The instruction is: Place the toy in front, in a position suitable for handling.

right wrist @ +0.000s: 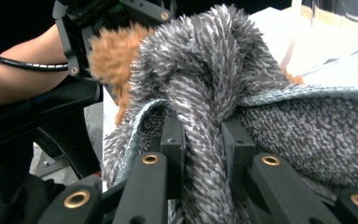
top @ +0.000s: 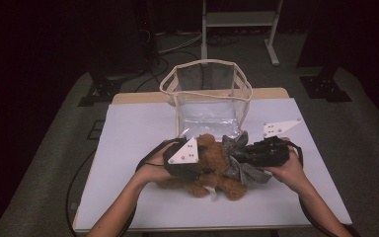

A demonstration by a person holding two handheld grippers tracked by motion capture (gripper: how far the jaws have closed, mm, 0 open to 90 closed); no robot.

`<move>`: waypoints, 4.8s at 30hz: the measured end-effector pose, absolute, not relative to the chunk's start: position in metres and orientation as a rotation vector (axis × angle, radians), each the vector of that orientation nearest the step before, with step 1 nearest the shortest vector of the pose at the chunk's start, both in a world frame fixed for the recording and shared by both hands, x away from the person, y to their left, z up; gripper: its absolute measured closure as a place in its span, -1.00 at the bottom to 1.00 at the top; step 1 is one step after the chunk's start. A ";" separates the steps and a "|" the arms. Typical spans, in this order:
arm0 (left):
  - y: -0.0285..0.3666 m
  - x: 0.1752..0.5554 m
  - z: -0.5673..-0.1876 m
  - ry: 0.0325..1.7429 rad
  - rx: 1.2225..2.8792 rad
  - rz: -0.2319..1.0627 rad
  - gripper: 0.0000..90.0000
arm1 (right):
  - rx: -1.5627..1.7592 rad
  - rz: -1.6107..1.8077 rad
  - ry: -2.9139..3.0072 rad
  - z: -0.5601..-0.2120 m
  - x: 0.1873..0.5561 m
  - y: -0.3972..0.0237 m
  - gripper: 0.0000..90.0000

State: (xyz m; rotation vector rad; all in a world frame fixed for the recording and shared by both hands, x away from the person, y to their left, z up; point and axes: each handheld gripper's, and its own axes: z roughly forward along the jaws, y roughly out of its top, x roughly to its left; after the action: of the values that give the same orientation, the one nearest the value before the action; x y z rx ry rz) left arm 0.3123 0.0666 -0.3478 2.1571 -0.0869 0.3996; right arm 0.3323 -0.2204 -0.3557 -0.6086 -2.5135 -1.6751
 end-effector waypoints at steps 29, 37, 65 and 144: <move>0.025 0.318 -0.368 -0.206 2.334 0.512 -0.52 | -0.753 -1.615 -2.457 -0.393 0.342 -0.237 0.63; 0.022 0.318 -0.345 -0.118 2.126 0.421 -0.23 | -0.732 -1.732 -2.450 -0.356 0.335 -0.259 0.64; 0.062 0.318 -0.341 0.043 2.046 0.416 -0.16 | -0.749 -1.693 -2.430 -0.375 0.334 -0.246 0.63; 0.151 0.327 -0.381 0.173 2.163 0.345 -0.82 | -0.546 -1.567 -2.747 -0.350 0.316 -0.216 -0.58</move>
State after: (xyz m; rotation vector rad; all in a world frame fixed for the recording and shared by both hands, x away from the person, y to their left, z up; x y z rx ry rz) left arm 0.3273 0.1508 -0.3807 2.1633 0.1728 0.3452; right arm 0.3162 -0.2162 -0.3502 -0.5461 -2.7470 -1.5672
